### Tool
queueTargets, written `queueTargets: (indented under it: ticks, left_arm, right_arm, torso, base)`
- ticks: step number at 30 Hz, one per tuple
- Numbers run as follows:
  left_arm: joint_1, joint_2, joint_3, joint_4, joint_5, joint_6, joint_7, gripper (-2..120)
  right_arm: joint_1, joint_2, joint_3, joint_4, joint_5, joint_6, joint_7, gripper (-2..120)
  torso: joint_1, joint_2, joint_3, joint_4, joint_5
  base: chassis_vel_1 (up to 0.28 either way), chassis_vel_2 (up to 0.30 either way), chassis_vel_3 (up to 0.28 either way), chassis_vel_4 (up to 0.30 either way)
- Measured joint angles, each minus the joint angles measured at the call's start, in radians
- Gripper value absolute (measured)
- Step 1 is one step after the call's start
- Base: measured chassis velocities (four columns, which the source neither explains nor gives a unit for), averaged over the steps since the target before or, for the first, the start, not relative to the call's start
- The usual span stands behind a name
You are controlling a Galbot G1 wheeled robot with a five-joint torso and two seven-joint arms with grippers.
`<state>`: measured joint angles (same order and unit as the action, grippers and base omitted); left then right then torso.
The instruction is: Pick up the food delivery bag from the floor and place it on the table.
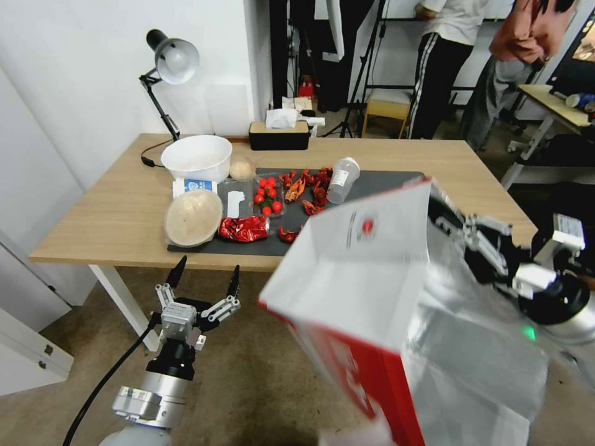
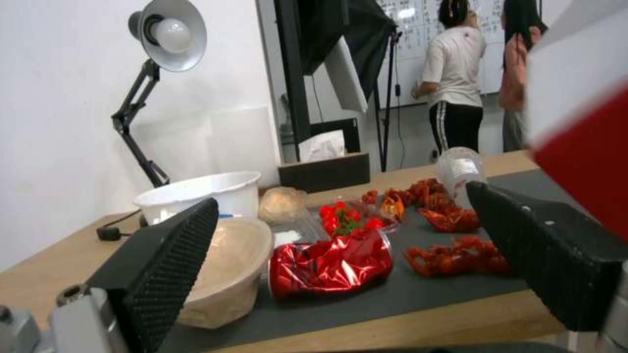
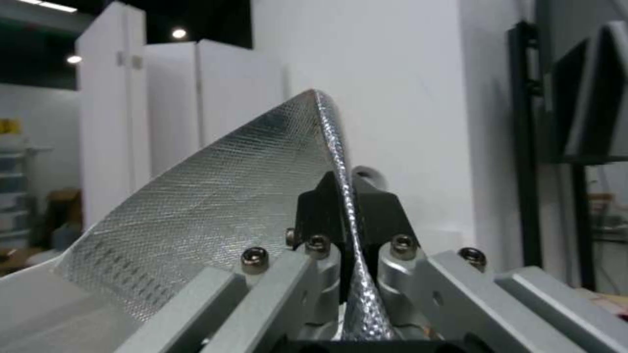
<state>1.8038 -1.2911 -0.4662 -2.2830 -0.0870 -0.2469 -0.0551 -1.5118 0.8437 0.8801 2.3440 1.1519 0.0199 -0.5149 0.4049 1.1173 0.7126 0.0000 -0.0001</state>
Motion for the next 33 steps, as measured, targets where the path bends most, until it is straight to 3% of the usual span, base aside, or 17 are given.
queueTargets:
  ticks: [4,5,6,7,10,13,22,33]
  left_arm:
    - [0.0,-0.001,0.003,0.002,0.003,0.0,0.0,95]
    - [0.001,-0.002,0.006,0.003,0.008,0.0,0.0,95]
    - [0.001,-0.002,0.006,0.003,0.008,0.0,0.0,95]
    - [0.003,-0.004,0.009,0.003,0.012,0.0,0.002,95]
    - [0.005,-0.006,0.013,0.003,0.019,-0.001,0.003,96]
    - [0.01,-0.015,0.024,0.005,0.036,-0.003,0.007,95]
    - [0.011,-0.028,0.032,0.008,0.052,-0.004,0.012,96]
    - [0.022,-0.041,0.029,0.006,0.067,-0.008,0.018,95]
  right_arm:
    - [0.025,-0.007,-0.032,0.007,0.006,0.012,0.075,0]
    - [0.059,-0.016,-0.073,0.015,0.013,0.023,0.166,0]
    - [0.059,-0.016,-0.073,0.015,0.013,0.023,0.166,0]
    - [0.098,-0.023,-0.107,0.016,0.023,0.032,0.252,0]
    - [0.141,-0.031,-0.131,0.014,0.039,0.033,0.329,0]
    - [0.246,-0.053,-0.161,-0.011,0.096,0.028,0.472,0]
    - [0.375,-0.067,-0.193,-0.086,0.165,0.017,0.621,0]
    - [0.508,-0.056,-0.262,-0.274,0.164,0.035,0.797,0]
  torso:
    - [0.0,0.0,0.0,-0.0001,0.0]
    - [0.0,-0.001,0.0,-0.0003,0.0001]
    - [0.0,-0.001,0.0,-0.0003,0.0001]
    - [0.0,-0.001,-0.001,0.0,0.0001]
    - [-0.001,-0.001,-0.001,-0.0001,0.0001]
    - [-0.001,-0.001,-0.001,0.0001,0.0001]
    - [-0.001,-0.002,-0.001,-0.0001,0.0002]
    - [-0.001,-0.003,-0.002,-0.0001,0.0002]
  base:
    - [0.0,0.0,0.0,0.0]
    - [0.0,0.0,0.0,0.0]
    - [0.0,0.0,0.0,0.0]
    - [0.0,0.0,0.0,0.0]
    - [0.0,0.0,0.0,0.0]
    - [0.0,0.0,0.0,0.0]
    - [0.0,0.0,0.0,0.0]
    - [0.0,0.0,0.0,0.0]
